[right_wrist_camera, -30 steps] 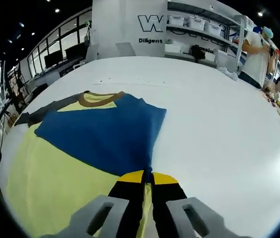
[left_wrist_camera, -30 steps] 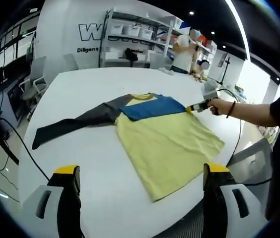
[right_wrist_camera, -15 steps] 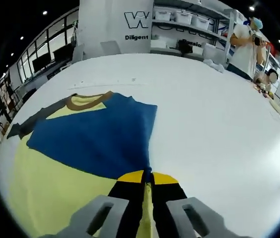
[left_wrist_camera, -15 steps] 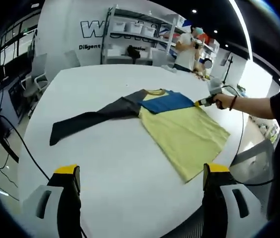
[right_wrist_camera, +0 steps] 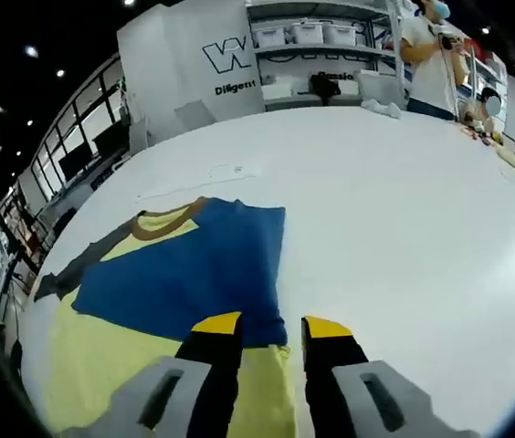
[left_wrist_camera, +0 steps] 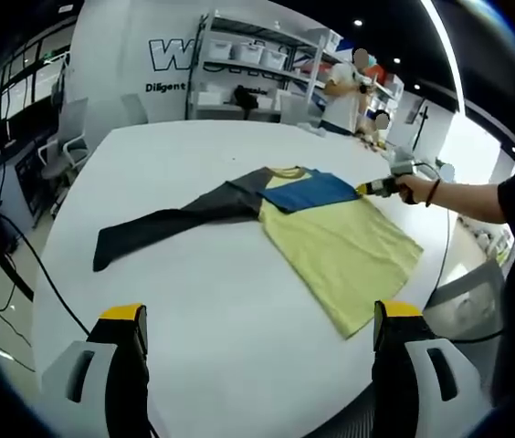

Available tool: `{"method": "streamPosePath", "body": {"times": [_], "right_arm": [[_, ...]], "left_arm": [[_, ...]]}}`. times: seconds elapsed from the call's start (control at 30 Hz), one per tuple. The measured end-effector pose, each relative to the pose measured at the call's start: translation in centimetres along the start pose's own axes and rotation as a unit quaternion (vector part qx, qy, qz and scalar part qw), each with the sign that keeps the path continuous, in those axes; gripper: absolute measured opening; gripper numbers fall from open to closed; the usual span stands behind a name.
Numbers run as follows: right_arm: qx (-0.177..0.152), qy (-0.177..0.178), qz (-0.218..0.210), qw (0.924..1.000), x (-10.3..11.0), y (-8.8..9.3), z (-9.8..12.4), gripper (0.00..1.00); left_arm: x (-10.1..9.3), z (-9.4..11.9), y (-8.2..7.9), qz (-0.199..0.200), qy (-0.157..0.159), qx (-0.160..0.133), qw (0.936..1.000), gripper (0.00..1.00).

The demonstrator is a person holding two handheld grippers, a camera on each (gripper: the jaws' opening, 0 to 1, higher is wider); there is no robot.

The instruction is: Fold the garment on the visible template until the final outline fits inside the template.

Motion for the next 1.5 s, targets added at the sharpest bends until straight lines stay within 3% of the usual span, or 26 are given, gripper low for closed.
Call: {"method": "streamPosePath", "body": {"times": [0.07, 0.13, 0.27, 0.4, 0.53, 0.63, 0.87, 1.0, 1.07, 1.1, 1.43, 1.5], "right_arm": [[-0.011, -0.021, 0.017, 0.9996, 1.1, -0.8, 0.1, 0.38], [-0.001, -0.067, 0.035, 0.9971, 3.7, -1.7, 0.2, 0.48], [-0.001, -0.158, 0.064, 0.9854, 8.8, -2.6, 0.2, 0.67], [0.007, -0.229, 0.055, 0.9718, 13.5, -2.8, 0.1, 0.69], [0.016, -0.270, 0.103, 0.9572, 17.3, -2.9, -0.6, 0.68], [0.026, -0.303, 0.114, 0.9457, 20.6, -3.0, -1.2, 0.66], [0.046, -0.344, 0.183, 0.9198, 27.0, -2.8, -3.1, 0.58], [0.063, -0.368, 0.229, 0.8990, 30.6, -1.9, -4.1, 0.54], [0.066, -0.375, 0.234, 0.8946, 32.0, -1.6, -4.6, 0.50], [0.073, -0.385, 0.240, 0.8884, 33.2, -1.2, -5.1, 0.48], [0.091, -0.397, 0.265, 0.8737, 37.3, 0.4, -8.9, 0.33], [0.077, -0.392, 0.286, 0.8708, 38.0, 0.6, -9.5, 0.31]], "left_arm": [[0.0, 0.1, 0.1, 0.001, -0.001, 0.001, 1.0000, 0.99], [-0.2, 0.3, 0.1, -0.003, 0.000, -0.001, 1.0000, 0.99], [-0.7, 0.6, -0.8, 0.000, 0.004, -0.027, 0.9996, 0.99], [-1.4, 0.9, -1.3, 0.003, 0.011, -0.036, 0.9993, 0.99], [-1.8, 1.4, -1.4, 0.002, 0.016, -0.040, 0.9991, 0.99], [-1.6, 1.4, -1.3, -0.006, 0.015, -0.036, 0.9992, 0.99], [-1.3, 0.9, -1.4, -0.009, 0.017, -0.030, 0.9994, 0.99], [-0.9, 0.6, -1.3, -0.011, 0.015, -0.024, 0.9995, 0.99], [-0.6, 0.5, -1.2, -0.011, 0.012, -0.020, 0.9997, 0.99], [-0.4, 0.5, -1.1, -0.012, 0.009, -0.018, 0.9997, 0.99], [1.3, -0.2, 0.1, -0.024, -0.011, 0.007, 0.9996, 0.99], [1.5, -0.4, 0.3, -0.022, -0.013, 0.010, 0.9996, 0.99]]}}
Point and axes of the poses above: the point that each gripper's makers call its tool centre point, and the gripper's own axes: z roughly backward along the fingers, x roughly to its left, y roughly out of its underside, the point moved 3 cm from there along z, roughly backward along the fingers, and after that the axes turned 5 degrees about -y, right-handed, at the moved point
